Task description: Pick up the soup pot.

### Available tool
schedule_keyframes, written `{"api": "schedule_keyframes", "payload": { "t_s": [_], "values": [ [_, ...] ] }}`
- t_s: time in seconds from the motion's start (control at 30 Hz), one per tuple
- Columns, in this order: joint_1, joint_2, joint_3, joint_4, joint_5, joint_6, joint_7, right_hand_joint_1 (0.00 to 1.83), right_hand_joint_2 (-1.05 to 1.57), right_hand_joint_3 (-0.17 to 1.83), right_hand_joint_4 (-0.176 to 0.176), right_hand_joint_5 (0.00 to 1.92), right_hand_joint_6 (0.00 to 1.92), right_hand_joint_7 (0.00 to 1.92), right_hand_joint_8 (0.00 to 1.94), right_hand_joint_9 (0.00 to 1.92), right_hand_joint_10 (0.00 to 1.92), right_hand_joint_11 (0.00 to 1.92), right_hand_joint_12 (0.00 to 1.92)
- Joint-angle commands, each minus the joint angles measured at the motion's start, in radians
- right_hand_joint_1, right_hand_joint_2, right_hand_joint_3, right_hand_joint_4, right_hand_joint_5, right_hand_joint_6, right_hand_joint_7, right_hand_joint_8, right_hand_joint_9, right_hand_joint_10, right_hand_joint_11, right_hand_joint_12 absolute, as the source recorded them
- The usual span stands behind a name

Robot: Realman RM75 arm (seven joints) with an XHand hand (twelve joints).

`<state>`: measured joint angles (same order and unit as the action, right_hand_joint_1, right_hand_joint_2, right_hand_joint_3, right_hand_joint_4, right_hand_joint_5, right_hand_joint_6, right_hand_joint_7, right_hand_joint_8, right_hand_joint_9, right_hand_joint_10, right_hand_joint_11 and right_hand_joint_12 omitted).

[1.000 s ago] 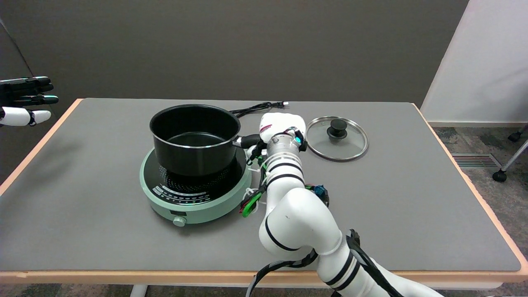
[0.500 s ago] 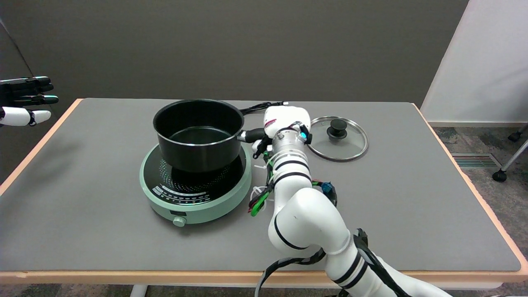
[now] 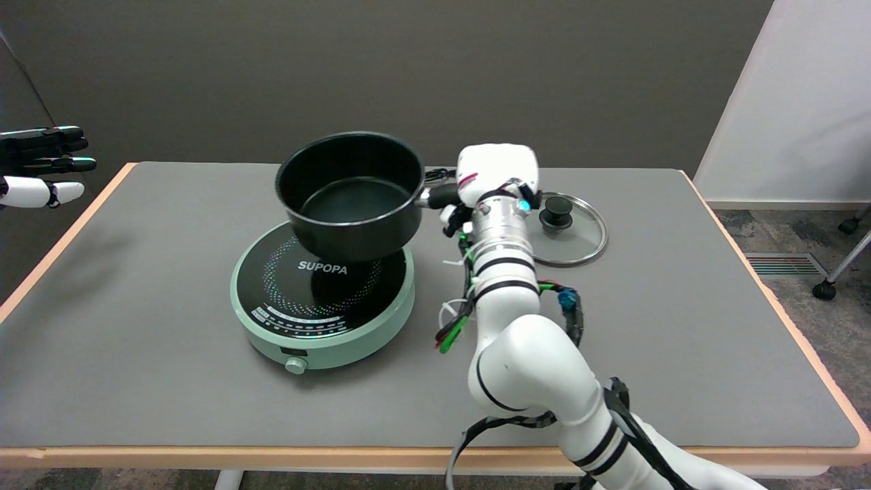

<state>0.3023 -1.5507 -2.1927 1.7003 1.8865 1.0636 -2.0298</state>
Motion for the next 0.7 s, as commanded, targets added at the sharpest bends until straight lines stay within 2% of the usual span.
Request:
{"api": "schedule_keyframes", "payload": {
  "t_s": [0.03, 0.3, 0.4, 0.53, 0.7],
  "values": [
    [-0.114, 0.144, 0.079, 0.143, -0.199, -0.03, 0.035, 0.88, 1.27, 0.93, -0.043, 1.91, 1.91, 1.91, 1.91, 1.91, 1.91, 1.91, 1.91],
    [-0.205, 0.164, 0.125, 0.171, -0.308, -0.001, 0.035, 0.92, 1.22, 1.03, -0.053, 1.92, 1.92, 1.92, 1.92, 1.92, 1.92, 1.92, 1.92],
    [-0.233, 0.175, 0.15, 0.171, -0.338, -0.001, 0.035, 0.93, 1.2, 1.09, -0.045, 1.92, 1.92, 1.92, 1.92, 1.92, 1.92, 1.92, 1.92],
    [-0.256, 0.209, 0.185, 0.165, -0.318, -0.003, 0.05, 0.94, 1.18, 1.16, -0.034, 1.92, 1.92, 1.92, 1.92, 1.92, 1.92, 1.92, 1.92],
    [-0.289, 0.258, 0.265, 0.164, -0.24, -0.002, 0.209, 0.95, 1.16, 1.21, -0.027, 1.92, 1.92, 1.92, 1.92, 1.92, 1.92, 1.92, 1.92]
  ]
}}
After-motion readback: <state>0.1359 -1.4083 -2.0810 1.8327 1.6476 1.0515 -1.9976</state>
